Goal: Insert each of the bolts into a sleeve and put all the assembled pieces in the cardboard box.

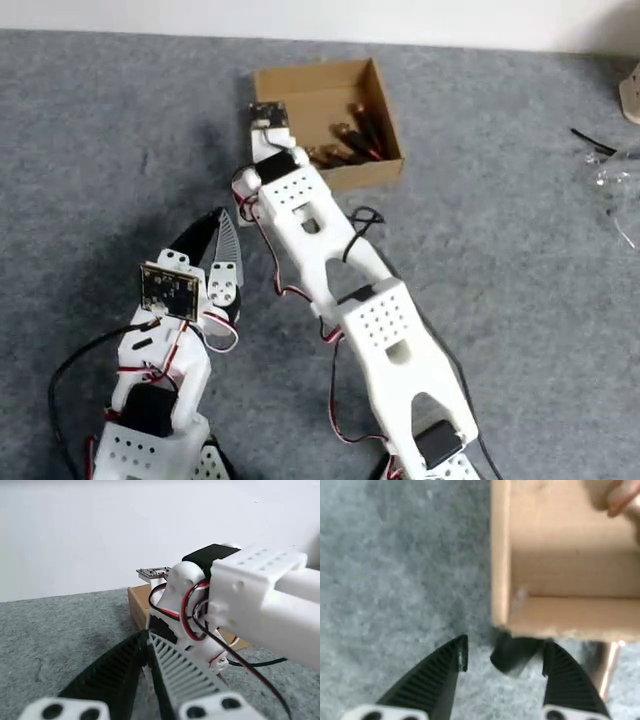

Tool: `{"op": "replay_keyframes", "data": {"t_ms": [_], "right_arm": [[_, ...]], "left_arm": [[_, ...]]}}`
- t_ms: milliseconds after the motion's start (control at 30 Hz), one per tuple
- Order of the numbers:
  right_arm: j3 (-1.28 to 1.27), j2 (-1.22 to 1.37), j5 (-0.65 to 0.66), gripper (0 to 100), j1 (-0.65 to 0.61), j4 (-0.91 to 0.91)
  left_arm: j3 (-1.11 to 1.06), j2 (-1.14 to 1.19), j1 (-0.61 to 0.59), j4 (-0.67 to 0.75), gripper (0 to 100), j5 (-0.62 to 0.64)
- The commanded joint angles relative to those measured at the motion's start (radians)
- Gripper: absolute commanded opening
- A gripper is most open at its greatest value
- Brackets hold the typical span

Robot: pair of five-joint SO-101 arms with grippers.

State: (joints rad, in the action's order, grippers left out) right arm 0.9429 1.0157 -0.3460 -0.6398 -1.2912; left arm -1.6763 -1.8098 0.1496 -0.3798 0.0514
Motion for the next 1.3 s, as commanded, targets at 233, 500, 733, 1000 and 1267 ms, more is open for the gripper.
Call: {"op": "replay_keyframes", "data": {"t_ms": [233, 500, 733, 1000, 1267], "right_arm": [[0.090, 0.073, -0.008, 19.1, 0.005, 0.013], [0.097, 0.071, -0.008, 1.4, 0.068, -0.124], [0.099, 0.062, 0.000, 0.4, 0.085, -0.242], [0.433, 0.047, 0.071, 0.4, 0.088, -0.455], [0.742, -0.031, 0.153, 0.4, 0.097, -0.475]], "left_arm": [[-0.021, -0.012, 0.008, 0.005, 1, -0.008], [-0.021, -0.010, 0.008, 0.005, 1, -0.008], [-0.021, -0.010, 0.008, 0.005, 1, -0.008], [-0.021, -0.008, 0.007, 0.005, 1, -0.008], [-0.021, -0.008, 0.007, 0.005, 1, -0.009]]}}
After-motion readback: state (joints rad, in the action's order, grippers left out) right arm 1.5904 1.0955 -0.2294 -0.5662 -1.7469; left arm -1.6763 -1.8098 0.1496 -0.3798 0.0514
